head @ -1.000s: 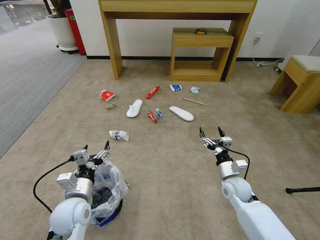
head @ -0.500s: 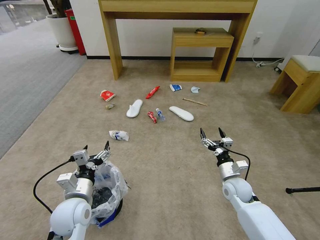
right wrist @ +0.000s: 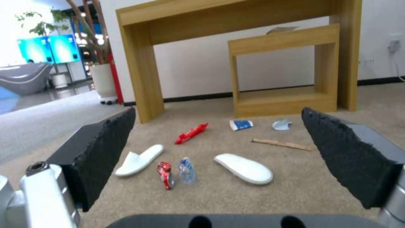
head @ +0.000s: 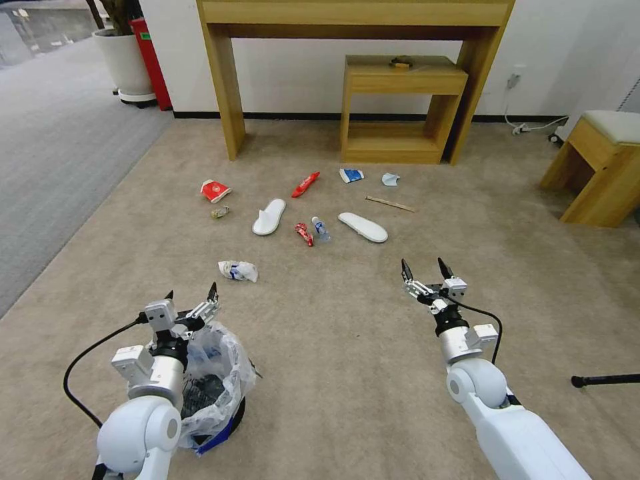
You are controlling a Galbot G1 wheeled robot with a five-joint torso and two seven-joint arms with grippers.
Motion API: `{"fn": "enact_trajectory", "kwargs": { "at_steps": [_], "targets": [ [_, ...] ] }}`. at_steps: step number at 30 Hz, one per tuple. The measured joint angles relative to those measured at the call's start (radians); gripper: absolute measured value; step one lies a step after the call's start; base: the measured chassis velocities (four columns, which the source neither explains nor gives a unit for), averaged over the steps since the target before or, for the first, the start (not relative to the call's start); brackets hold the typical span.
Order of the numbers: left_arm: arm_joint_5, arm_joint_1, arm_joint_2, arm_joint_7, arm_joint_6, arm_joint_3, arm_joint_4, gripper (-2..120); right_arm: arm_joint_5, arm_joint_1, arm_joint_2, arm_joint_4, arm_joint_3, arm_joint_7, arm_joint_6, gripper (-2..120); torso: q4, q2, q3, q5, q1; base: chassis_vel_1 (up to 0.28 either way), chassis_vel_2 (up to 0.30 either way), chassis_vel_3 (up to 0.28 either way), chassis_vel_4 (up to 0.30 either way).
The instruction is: Pick up the trash bin and place the garbage on the floor into it.
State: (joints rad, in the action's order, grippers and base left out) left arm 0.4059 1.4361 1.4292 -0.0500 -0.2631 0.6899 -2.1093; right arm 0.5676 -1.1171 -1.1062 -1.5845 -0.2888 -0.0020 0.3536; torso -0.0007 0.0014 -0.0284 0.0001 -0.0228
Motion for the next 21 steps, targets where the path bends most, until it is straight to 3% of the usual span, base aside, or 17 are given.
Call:
{"fn": "enact_trajectory", "kwargs": {
  "at_steps": [12,16,18,21],
  "targets": [
    [0.096,0.041,-0.084,-0.033,-0.097,0.119,-0.051,100,0.004,-0.006,0.018,0.000,-0.005,-0.008,0.005,100,0.0000,0.000,0.000,0.0000,0.000,0.000,0.000,0.000,0.000],
    [0.121,0.064,-0.102,-0.070,-0.147,0.147,-0.067,100,0.006,-0.007,0.024,-0.004,-0.006,-0.008,0.005,100,-0.0001,0.000,0.000,-0.0001,0.000,0.000,0.000,0.000,0.000],
    [0.159,0.089,-0.117,-0.122,-0.209,0.162,-0.078,100,0.007,-0.011,0.028,-0.006,-0.008,-0.008,0.005,100,-0.0001,0.000,0.000,0.0000,0.000,0.000,0.000,0.000,0.000],
    [0.187,0.106,-0.125,-0.161,-0.244,0.170,-0.082,100,0.008,-0.013,0.030,-0.007,-0.010,-0.008,0.005,100,-0.0001,0.000,0.000,-0.0001,0.000,0.000,0.000,0.000,0.000]
  ]
}}
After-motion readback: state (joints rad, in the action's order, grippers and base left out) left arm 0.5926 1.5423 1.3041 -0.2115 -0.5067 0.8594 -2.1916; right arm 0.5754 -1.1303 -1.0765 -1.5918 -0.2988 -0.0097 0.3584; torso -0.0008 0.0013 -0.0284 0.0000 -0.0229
